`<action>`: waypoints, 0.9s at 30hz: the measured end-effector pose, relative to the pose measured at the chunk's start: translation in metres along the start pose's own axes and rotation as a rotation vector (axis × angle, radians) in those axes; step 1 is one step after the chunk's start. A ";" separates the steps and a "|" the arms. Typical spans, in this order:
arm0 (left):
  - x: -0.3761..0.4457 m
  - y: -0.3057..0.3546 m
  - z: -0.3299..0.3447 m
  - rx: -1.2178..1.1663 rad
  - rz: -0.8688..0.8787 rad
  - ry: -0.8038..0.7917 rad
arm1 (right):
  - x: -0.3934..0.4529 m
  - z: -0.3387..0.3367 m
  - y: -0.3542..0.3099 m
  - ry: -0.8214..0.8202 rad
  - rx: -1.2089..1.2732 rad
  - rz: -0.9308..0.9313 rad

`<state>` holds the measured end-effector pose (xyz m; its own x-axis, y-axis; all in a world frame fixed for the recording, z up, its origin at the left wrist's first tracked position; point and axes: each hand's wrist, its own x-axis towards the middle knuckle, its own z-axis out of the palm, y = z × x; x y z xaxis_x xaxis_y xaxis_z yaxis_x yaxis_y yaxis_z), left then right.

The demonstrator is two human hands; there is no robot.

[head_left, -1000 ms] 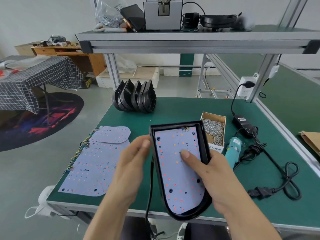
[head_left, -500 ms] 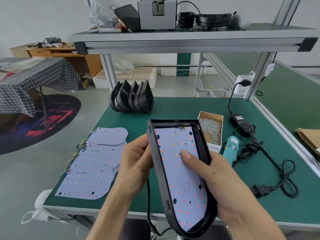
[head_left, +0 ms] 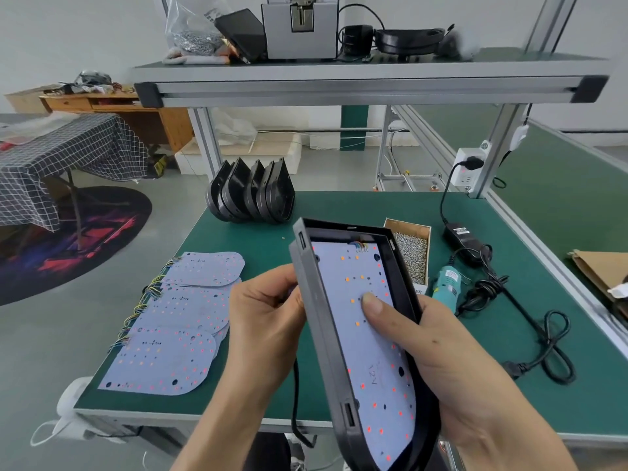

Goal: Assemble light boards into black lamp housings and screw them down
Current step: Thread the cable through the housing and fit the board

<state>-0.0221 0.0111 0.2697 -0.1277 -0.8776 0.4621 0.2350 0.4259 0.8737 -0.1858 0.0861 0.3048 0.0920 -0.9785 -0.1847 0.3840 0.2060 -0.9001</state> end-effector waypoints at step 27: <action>0.018 -0.004 -0.011 0.187 0.079 -0.158 | 0.009 -0.005 -0.003 -0.016 -0.022 0.043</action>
<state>-0.0143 -0.0092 0.2729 -0.2683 -0.8009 0.5352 0.0703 0.5379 0.8401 -0.1904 0.0769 0.3044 0.1227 -0.9685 -0.2168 0.3594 0.2470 -0.8999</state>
